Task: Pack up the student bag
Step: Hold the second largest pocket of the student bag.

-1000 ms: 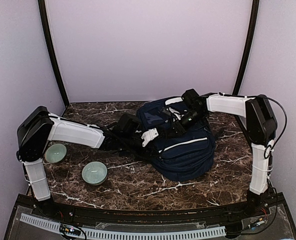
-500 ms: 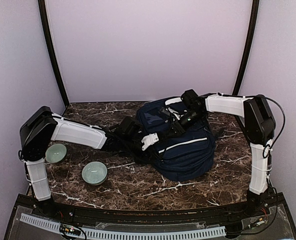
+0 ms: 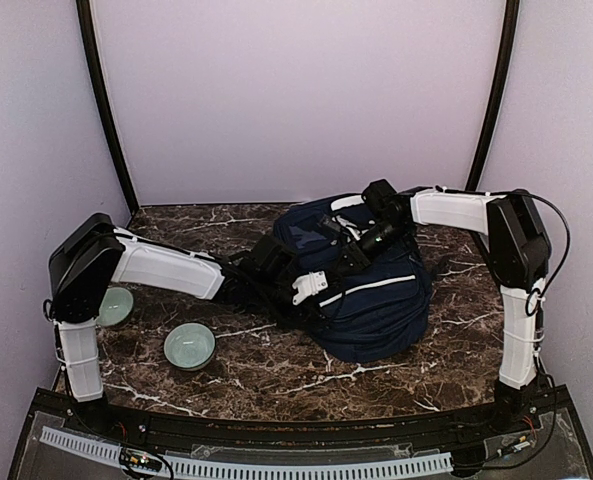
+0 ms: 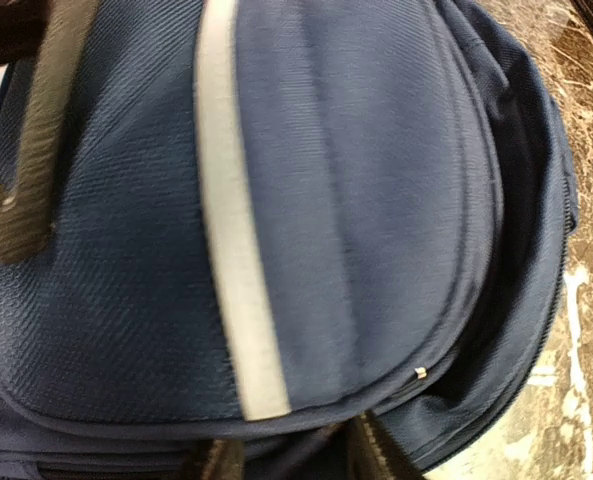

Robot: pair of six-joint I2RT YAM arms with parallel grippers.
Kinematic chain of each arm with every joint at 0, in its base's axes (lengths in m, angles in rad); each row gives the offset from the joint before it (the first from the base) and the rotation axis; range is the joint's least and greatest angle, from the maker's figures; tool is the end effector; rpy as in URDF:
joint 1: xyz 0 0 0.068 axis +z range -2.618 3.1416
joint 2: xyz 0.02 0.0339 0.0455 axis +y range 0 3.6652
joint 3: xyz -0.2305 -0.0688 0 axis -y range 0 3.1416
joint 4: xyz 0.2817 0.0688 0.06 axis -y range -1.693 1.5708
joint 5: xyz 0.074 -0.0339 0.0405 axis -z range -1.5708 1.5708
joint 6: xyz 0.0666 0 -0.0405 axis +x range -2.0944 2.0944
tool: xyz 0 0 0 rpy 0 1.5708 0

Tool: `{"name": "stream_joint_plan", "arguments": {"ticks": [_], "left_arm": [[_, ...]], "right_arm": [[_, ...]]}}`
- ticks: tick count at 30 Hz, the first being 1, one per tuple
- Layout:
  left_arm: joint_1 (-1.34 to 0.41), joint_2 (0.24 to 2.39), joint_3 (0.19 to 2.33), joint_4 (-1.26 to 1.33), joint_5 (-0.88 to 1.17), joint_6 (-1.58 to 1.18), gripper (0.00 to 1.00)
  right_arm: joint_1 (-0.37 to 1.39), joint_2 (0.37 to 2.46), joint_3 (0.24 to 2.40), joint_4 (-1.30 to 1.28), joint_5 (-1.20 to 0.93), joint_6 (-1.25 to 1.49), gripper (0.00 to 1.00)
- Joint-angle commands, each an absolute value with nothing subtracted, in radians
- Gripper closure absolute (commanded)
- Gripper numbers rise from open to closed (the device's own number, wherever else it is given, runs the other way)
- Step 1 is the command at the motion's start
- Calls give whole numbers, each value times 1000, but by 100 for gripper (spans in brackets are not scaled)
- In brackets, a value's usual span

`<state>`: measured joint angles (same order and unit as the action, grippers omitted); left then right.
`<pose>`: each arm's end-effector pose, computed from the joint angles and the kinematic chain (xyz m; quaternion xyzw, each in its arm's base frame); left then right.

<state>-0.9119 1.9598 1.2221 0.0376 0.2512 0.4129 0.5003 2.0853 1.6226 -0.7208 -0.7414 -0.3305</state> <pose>0.2699 -0.3756 0.0925 0.5949 0.6768 -0.2134 0.3774 0.3810 0.2595 0.1281 -0.4329 0.8087 0.3694 0.1486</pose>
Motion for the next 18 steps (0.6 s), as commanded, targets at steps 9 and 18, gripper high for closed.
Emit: {"name": "stream_joint_plan", "arguments": {"ticks": [9,18], "left_arm": [[-989,1887,1199,-18,183,343,92],[-1054,1882,1269,-58,385,247,100]], "right_arm": [[495,2146,1621,-729,-660,-326,76],[495,2156,1618,-720,-645,-307,77]]}}
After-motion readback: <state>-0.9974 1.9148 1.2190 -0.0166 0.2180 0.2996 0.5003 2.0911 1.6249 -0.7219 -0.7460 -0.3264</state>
